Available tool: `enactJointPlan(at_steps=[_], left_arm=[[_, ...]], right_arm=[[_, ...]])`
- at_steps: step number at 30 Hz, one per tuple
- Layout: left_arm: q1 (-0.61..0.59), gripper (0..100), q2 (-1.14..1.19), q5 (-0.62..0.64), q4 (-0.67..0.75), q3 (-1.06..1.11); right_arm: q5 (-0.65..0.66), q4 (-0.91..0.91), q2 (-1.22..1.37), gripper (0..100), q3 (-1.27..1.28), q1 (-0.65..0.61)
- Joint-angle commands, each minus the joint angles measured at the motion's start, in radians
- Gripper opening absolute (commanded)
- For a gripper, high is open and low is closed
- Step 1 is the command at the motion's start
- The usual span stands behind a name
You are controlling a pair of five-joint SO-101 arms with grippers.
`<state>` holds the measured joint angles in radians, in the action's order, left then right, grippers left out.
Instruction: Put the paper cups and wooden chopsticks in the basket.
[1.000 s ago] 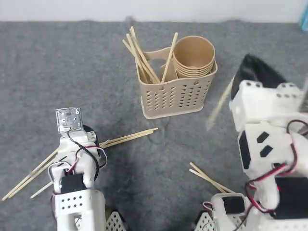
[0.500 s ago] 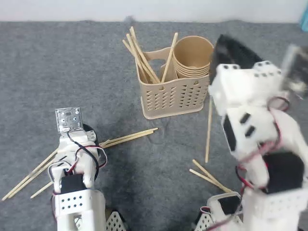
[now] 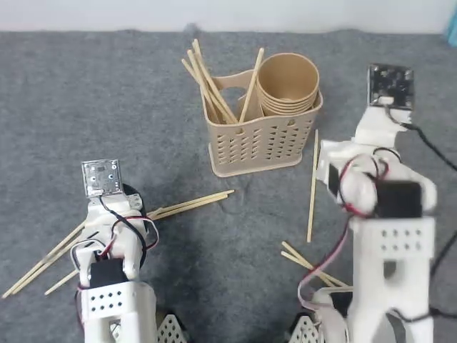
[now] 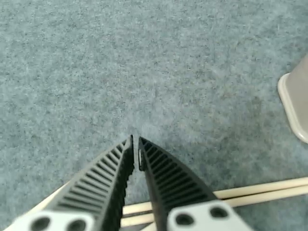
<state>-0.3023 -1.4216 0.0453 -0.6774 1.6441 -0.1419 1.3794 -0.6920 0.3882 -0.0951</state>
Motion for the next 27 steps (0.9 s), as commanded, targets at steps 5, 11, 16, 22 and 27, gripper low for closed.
enactJointPlan(at_steps=[5,11,16,22,27], left_arm=[[0.002,1,-0.014,-0.005,0.026,-0.012],[0.006,1,-0.014,-0.005,0.026,-0.012],[0.006,1,-0.014,-0.005,0.026,-0.012],[0.006,1,-0.014,-0.005,0.026,-0.012],[0.006,1,-0.014,-0.005,0.028,-0.012]], right_arm=[[0.054,-0.288,0.087,15.1,0.299,0.038],[0.054,-0.49,0.189,15.2,0.434,0.036],[0.057,-0.656,0.337,15.1,0.508,0.013],[0.057,-0.705,0.466,15.1,0.494,-0.031],[0.058,-0.707,0.479,15.1,0.491,-0.033]])
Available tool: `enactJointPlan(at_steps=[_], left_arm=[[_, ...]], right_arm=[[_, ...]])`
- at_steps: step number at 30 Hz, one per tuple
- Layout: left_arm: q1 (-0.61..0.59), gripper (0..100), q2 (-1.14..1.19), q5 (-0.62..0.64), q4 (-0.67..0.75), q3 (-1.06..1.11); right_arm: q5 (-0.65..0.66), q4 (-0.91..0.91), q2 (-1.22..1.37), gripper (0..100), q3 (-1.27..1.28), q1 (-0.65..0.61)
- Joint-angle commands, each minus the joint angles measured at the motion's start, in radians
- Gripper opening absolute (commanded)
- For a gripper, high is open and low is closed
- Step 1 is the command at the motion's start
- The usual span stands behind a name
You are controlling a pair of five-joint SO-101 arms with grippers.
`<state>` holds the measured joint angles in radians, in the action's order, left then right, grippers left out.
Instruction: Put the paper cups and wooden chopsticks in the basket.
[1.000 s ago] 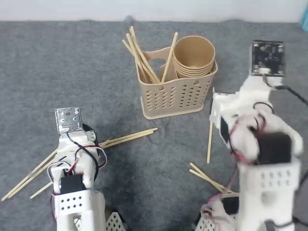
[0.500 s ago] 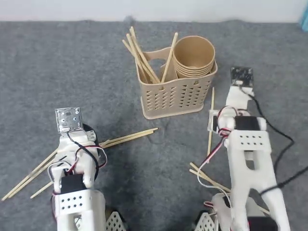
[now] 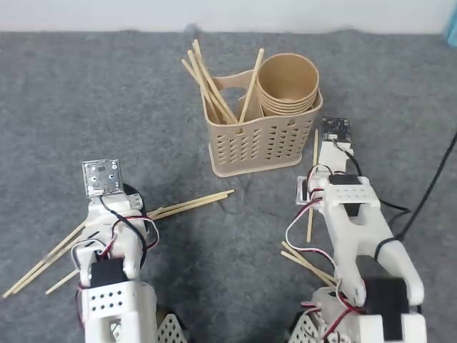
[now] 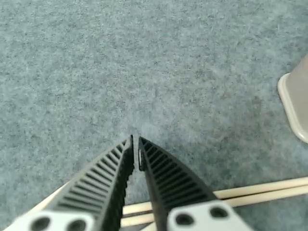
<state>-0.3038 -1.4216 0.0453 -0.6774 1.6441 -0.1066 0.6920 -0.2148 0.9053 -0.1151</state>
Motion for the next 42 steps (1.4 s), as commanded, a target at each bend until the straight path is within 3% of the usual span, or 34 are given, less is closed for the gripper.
enactJointPlan(at_steps=[1,4,9,14,30,38,42], left_arm=[[0.008,1,-0.014,-0.005,0.028,-0.012],[0.008,1,-0.014,-0.005,0.026,-0.012],[0.006,1,-0.014,-0.005,0.026,-0.012],[0.005,1,-0.014,-0.005,0.026,-0.012],[0.008,1,-0.014,-0.006,0.026,-0.012],[0.008,1,-0.014,-0.008,0.026,-0.012],[0.008,1,-0.014,-0.008,0.026,-0.012]], right_arm=[[0.028,-0.021,0.007,15.1,-0.026,-0.013],[0.094,-0.015,0.025,14.2,-0.026,-0.013],[0.155,-0.01,0.041,4.4,-0.026,-0.012],[0.167,0.065,0.035,3.7,-0.031,0.047],[0.486,0.398,0.035,3.6,-0.29,0.593],[0.658,0.395,0.036,3.9,-0.281,0.816],[0.733,0.34,0.036,4.2,-0.249,0.866]])
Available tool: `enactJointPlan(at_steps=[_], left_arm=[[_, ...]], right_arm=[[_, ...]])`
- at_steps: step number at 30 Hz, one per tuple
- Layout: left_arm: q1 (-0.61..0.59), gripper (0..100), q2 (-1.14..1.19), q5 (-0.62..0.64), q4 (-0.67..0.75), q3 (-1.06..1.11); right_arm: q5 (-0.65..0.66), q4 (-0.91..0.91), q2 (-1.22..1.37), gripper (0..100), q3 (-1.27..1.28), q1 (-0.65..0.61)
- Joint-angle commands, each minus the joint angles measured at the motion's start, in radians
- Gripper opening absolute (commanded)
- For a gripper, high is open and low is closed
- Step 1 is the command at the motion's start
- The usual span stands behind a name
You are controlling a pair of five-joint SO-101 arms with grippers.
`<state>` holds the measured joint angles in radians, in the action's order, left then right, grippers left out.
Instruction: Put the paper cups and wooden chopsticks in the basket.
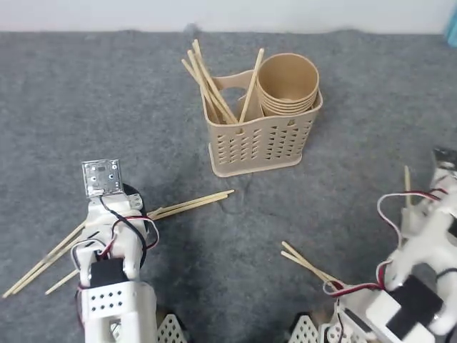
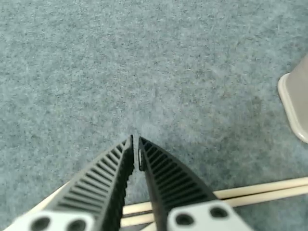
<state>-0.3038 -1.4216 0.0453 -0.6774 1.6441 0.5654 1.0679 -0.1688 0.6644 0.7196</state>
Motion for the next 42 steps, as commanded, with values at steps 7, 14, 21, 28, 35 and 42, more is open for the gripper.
enactJointPlan(at_steps=[7,14,21,28,35,42], left_arm=[[0.008,1,-0.014,-0.009,0.025,-0.01],[0.008,1,-0.012,-0.009,0.025,-0.01],[0.008,1,-0.014,-0.009,0.025,-0.01],[0.008,1,-0.014,-0.008,0.025,-0.01],[0.008,1,-0.014,-0.008,0.025,-0.01],[0.008,1,-0.014,-0.009,0.025,-0.01]], right_arm=[[0.087,-0.007,-0.012,14.5,0.002,-0.001],[0.075,-0.012,-0.012,26.0,-0.032,-0.056],[-0.107,-0.018,0.001,11.3,-0.181,-0.145],[-0.178,-0.062,0.002,8.8,-0.27,-0.228],[-0.176,-0.16,0.082,8.8,-0.301,-0.229],[-0.18,-0.157,0.346,8.5,-0.497,-0.213]])
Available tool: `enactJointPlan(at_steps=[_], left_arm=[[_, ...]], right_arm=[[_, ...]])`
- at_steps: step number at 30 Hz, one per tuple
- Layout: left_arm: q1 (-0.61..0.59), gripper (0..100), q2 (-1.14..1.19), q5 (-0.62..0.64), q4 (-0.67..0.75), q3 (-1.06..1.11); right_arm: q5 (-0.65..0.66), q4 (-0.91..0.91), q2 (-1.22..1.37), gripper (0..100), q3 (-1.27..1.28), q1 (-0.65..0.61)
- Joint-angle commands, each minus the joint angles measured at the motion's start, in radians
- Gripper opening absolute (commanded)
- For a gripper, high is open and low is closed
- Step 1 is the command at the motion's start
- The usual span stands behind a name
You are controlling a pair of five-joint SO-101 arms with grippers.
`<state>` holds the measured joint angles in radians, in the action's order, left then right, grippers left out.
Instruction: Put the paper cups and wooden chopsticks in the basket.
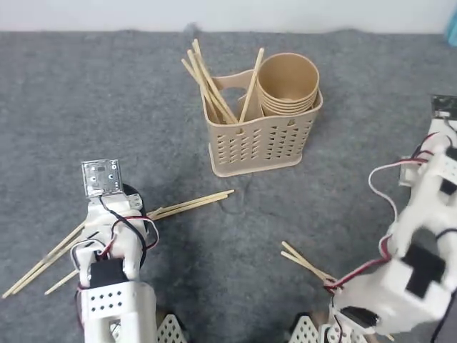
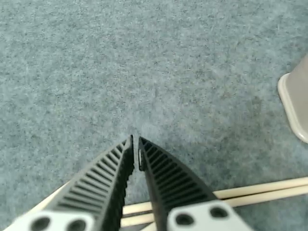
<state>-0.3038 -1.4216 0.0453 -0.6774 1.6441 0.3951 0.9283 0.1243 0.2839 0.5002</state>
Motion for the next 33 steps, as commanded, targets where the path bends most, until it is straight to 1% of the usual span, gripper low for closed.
enactJointPlan(at_steps=[1,10,17,20,22,28,33], left_arm=[[0.008,1,-0.014,-0.009,0.025,-0.01],[0.008,1,-0.014,-0.009,0.026,-0.01],[0.009,1,-0.014,-0.009,0.028,-0.01],[0.009,1,-0.014,-0.009,0.028,-0.01],[0.009,1,-0.014,-0.009,0.028,-0.01],[0.009,1,-0.014,-0.009,0.028,-0.01],[0.008,1,-0.014,-0.009,0.026,-0.01]], right_arm=[[-0.011,-0.018,0.09,8.5,-0.147,0.008],[-0.009,-0.018,0.366,8.7,-0.384,0.03],[-0.006,-0.016,0.487,6.9,-0.45,0.035],[-0.009,0.031,0.476,0.2,-0.453,0.035],[-0.011,0.102,0.446,1.7,-0.463,0.035],[-0.014,0.245,0.292,0.7,-0.462,0.048],[-0.081,0.337,0.125,0.7,-0.462,0.079]])
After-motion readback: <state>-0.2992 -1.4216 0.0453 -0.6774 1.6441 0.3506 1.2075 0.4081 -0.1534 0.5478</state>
